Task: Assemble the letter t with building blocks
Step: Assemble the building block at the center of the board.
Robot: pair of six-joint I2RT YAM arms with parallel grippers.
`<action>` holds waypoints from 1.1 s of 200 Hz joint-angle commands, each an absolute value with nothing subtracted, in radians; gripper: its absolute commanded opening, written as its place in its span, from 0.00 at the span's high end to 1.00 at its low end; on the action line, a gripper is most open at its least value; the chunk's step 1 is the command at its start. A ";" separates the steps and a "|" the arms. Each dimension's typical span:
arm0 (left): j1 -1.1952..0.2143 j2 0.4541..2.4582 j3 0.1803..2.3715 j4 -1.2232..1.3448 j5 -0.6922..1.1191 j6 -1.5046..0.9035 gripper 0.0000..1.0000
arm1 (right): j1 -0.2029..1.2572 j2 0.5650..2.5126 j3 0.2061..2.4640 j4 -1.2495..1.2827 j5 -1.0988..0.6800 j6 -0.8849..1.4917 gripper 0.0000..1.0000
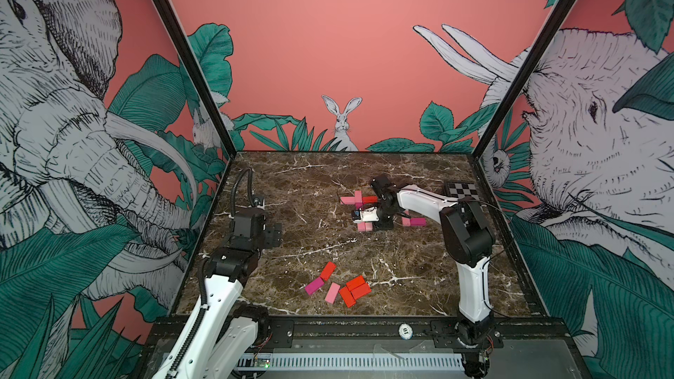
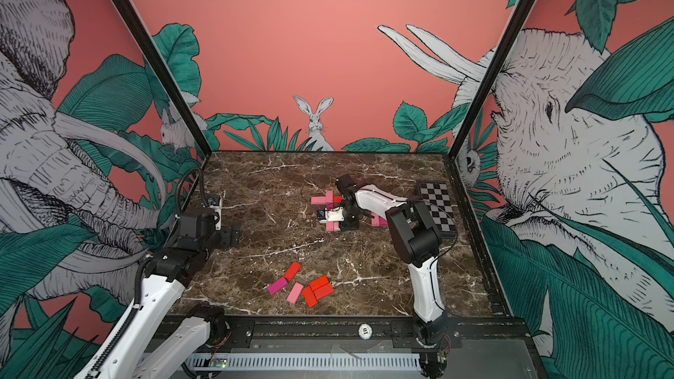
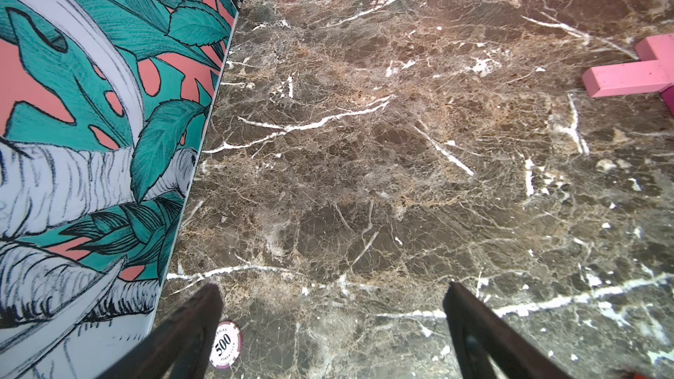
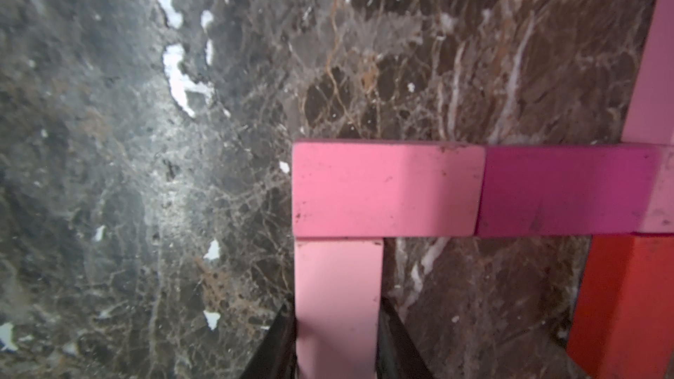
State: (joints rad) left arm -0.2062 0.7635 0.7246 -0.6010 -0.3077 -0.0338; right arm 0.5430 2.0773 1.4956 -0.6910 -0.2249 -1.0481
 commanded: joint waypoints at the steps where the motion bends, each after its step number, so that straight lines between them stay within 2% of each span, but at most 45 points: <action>1: -0.204 0.753 0.727 -0.615 -0.315 -0.041 0.03 | 0.542 2.129 1.494 -0.727 -0.209 -1.056 0.68; 220: -0.204 0.753 0.729 -0.615 -0.314 -0.040 0.02 | 0.546 2.144 1.508 -0.744 -0.220 -1.048 0.66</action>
State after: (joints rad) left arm -0.2062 0.7635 0.7246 -0.6010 -0.3077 -0.0338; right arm 0.5430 2.0892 1.5135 -0.7082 -0.2291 -1.0473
